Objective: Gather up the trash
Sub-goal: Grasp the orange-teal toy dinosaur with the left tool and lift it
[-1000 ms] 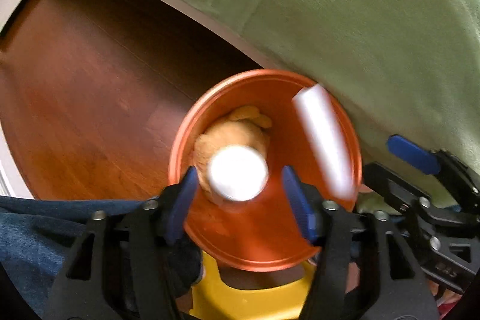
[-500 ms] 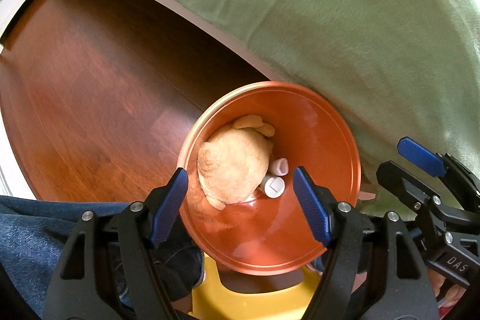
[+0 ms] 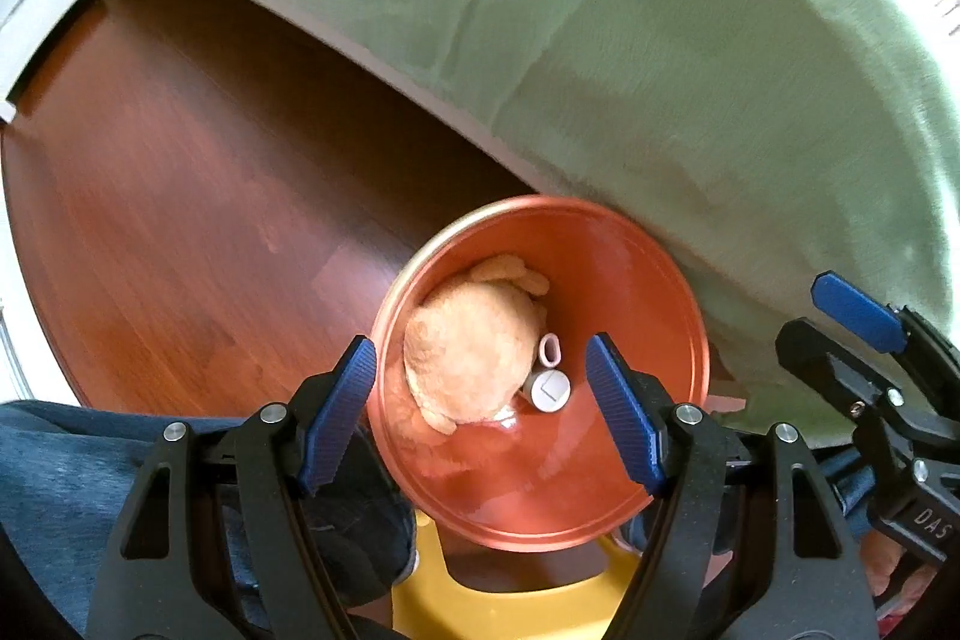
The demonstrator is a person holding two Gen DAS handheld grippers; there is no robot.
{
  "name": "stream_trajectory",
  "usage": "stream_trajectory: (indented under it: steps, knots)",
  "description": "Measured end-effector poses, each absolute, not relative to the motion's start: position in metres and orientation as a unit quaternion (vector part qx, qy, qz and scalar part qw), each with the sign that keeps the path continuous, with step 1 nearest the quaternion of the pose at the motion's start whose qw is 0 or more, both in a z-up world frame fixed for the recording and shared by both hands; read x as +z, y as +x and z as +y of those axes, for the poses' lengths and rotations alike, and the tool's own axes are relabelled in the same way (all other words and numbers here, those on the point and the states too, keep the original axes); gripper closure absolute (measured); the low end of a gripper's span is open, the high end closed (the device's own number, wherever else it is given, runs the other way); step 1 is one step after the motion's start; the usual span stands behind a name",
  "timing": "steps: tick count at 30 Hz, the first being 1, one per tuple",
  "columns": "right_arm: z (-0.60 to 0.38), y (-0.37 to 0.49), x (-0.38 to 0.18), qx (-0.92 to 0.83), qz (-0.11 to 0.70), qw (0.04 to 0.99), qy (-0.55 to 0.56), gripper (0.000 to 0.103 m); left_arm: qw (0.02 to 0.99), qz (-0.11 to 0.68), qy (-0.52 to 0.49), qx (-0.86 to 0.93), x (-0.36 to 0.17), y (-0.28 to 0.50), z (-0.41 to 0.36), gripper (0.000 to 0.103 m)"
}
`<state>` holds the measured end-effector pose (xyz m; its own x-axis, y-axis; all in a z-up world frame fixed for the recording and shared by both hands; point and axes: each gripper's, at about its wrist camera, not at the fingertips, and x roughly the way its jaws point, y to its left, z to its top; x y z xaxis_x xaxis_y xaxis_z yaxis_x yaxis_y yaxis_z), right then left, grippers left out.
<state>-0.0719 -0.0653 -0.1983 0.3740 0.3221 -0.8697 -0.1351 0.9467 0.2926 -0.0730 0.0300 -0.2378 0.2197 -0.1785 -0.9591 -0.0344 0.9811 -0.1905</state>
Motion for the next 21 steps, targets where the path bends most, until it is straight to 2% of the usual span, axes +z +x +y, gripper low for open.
stream_trajectory:
  steps: [2, 12, 21]
  knots:
    - [-0.069, -0.073, -0.186, 0.139, 0.528, 0.833, 0.086, 0.044, 0.787, 0.61, -0.077, -0.046, -0.228, -0.072, 0.029, 0.027]
    - [-0.102, -0.075, -0.11, 0.106, 0.435, 0.891, 0.076, 0.039, 0.87, 0.491, -0.009, -0.046, -0.149, -0.058, 0.01, 0.017]
    - [-0.153, -0.086, -0.084, 0.053, 0.402, 0.909, 0.102, 0.035, 0.902, 0.394, 0.026, -0.177, -0.089, 0.027, -0.047, 0.013]
